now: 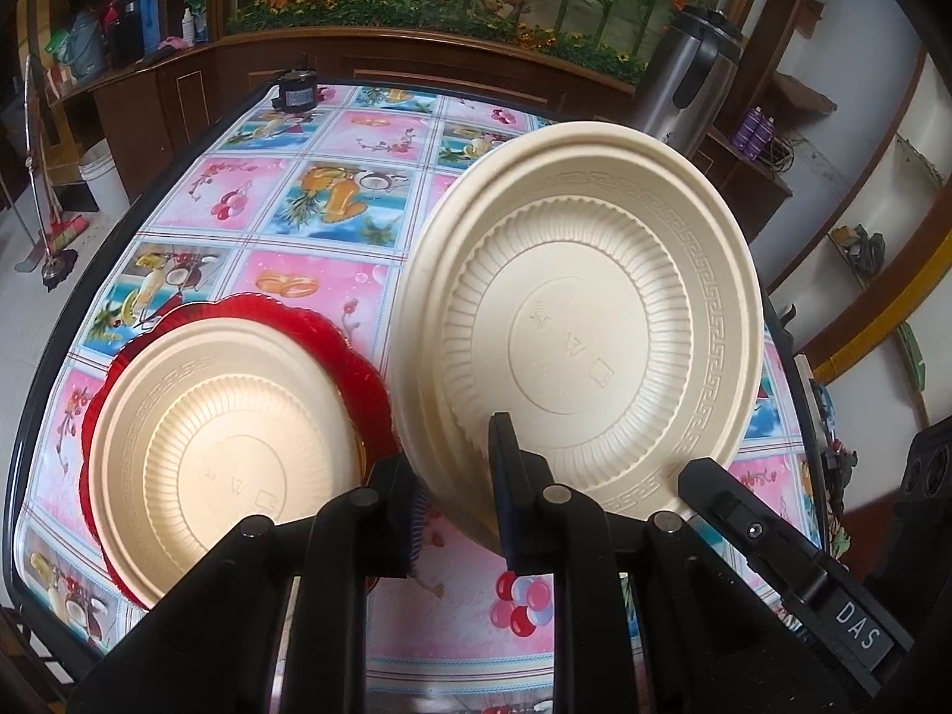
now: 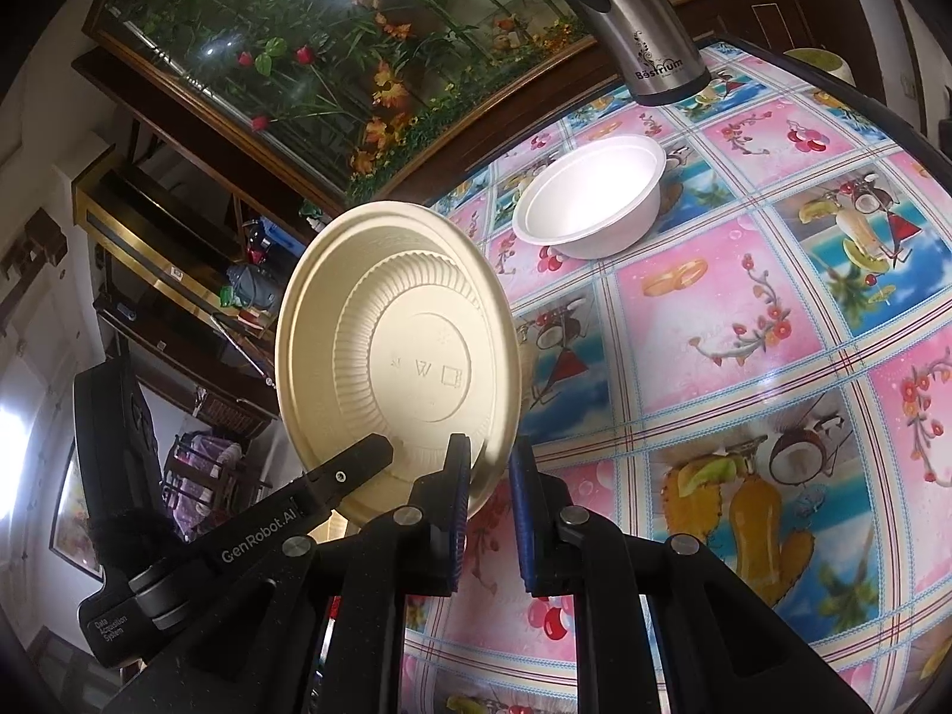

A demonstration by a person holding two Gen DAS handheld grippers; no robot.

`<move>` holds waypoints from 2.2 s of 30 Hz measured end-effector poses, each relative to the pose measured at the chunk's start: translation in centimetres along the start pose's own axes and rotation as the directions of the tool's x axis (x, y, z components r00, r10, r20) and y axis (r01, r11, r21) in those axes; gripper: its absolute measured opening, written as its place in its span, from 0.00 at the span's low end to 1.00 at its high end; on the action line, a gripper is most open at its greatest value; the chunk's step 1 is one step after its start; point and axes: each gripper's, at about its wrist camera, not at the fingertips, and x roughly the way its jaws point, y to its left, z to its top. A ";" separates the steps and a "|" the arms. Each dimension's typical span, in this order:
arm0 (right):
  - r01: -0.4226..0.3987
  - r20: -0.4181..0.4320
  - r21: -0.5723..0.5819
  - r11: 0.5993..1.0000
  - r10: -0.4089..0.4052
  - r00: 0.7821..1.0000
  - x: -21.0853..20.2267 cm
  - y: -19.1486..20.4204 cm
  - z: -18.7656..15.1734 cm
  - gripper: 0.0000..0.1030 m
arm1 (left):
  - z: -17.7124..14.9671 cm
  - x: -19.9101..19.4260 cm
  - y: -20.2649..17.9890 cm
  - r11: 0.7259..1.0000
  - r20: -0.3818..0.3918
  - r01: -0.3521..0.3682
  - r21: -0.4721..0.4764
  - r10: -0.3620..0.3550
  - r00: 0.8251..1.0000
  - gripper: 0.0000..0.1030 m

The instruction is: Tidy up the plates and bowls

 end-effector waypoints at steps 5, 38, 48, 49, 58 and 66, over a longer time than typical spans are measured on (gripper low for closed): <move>-0.004 -0.007 -0.014 1.000 0.004 1.000 0.2 0.4 -0.1 0.13 | -0.4 -0.5 0.9 1.000 0.007 0.012 -0.022 -0.012 1.000 0.17; -0.093 -0.127 -0.172 0.981 0.071 0.989 3.8 7.4 -2.5 0.13 | -2.9 -4.2 9.3 0.979 0.066 0.002 -0.206 0.012 0.998 0.17; -0.106 -0.155 -0.193 0.975 0.077 0.985 4.6 8.5 -3.3 0.13 | -3.6 -4.7 10.6 0.973 0.071 -0.009 -0.230 0.026 0.997 0.17; -0.107 -0.158 -0.193 0.975 0.077 0.984 4.7 8.5 -3.3 0.13 | -3.6 -4.7 10.7 0.973 0.072 -0.010 -0.230 0.027 0.997 0.17; -0.114 -0.186 -0.204 0.972 0.076 0.980 5.4 9.2 -4.0 0.13 | -4.3 -4.9 11.8 0.968 0.066 -0.010 -0.252 0.027 0.997 0.17; -0.120 -0.198 -0.217 0.969 0.077 0.977 5.7 9.8 -4.5 0.13 | -4.8 -5.1 12.6 0.964 0.066 -0.005 -0.267 0.024 0.998 0.17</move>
